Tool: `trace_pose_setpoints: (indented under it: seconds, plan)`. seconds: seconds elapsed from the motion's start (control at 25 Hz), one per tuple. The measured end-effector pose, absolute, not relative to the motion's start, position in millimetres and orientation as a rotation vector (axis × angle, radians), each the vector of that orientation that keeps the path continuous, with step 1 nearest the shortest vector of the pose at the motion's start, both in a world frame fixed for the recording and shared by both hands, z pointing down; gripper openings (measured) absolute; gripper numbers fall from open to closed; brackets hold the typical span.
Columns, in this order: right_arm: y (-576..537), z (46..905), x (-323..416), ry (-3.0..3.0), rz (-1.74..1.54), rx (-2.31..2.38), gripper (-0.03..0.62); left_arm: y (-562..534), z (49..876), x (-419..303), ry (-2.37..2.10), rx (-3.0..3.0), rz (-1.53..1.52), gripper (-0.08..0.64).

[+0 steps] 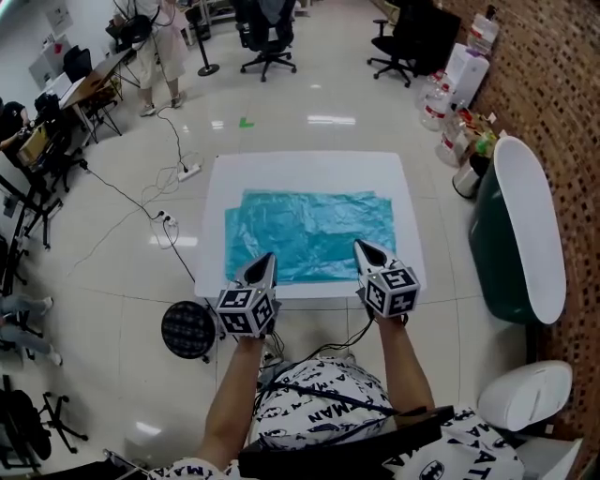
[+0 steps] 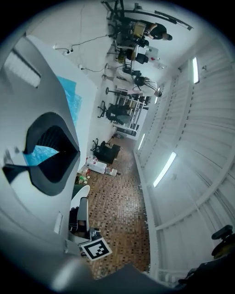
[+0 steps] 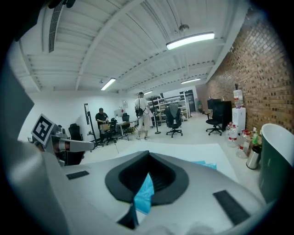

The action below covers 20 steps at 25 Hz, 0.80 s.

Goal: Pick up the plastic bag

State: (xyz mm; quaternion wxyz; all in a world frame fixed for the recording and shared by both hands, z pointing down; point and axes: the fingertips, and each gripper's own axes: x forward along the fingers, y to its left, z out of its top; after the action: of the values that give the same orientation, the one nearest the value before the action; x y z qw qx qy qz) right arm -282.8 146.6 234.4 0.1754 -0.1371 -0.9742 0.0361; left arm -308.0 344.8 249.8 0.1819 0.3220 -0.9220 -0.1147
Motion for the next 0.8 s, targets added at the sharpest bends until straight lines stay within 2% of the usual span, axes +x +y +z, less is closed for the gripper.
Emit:
trace_pose_setpoints:
  seconds: [0.8]
  plan:
    - [145,245,-263,-2.734,0.060,-0.343,0.000,331,248,-294,-2.569,0.966,-0.362,0.000]
